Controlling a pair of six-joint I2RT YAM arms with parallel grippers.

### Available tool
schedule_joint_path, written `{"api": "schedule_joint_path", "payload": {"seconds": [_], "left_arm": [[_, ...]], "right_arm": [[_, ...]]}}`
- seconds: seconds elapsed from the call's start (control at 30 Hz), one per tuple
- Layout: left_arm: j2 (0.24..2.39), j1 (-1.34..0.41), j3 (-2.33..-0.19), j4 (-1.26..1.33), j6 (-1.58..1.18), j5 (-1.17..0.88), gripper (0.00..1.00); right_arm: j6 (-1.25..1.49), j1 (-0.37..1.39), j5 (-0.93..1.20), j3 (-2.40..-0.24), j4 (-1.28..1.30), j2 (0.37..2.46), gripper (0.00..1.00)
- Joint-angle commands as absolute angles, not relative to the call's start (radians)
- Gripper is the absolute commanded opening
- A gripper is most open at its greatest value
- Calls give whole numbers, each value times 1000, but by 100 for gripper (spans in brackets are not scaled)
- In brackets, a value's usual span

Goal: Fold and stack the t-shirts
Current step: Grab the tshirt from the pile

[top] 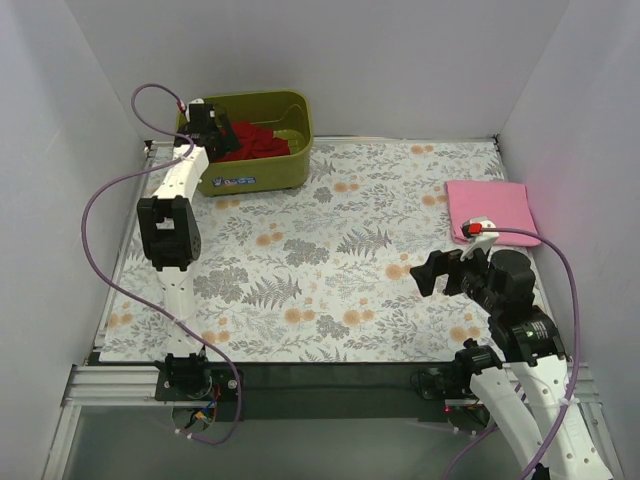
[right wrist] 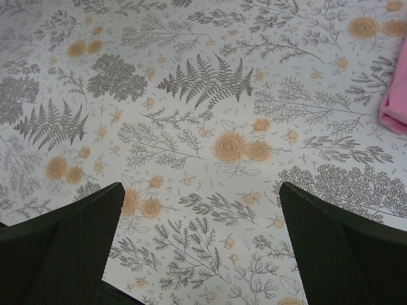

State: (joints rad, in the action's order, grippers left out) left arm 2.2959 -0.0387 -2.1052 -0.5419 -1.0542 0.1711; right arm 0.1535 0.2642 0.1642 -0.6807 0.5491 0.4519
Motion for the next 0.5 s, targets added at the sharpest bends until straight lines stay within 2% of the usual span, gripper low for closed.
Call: {"api": "schedule_joint_path", "payload": {"seconds": [0.0, 0.2, 0.33, 0.4, 0.47], "left_arm": [[2307, -23, -2120, -423, -1003, 152, 85], [2413, -21, -2154, -411, -971, 138, 83], [2444, -21, -2096, -408, -980, 117, 80], [2447, -21, -2071, -399, -970, 112, 68], [2438, -21, -2074, -388, -959, 94, 41]], "right_arm": [[150, 271, 199, -664, 500, 460, 98], [146, 273, 204, -657, 499, 465, 98], [146, 272, 207, -646, 495, 466, 98], [150, 272, 213, -635, 492, 469, 98], [150, 273, 221, -634, 492, 472, 98]]}}
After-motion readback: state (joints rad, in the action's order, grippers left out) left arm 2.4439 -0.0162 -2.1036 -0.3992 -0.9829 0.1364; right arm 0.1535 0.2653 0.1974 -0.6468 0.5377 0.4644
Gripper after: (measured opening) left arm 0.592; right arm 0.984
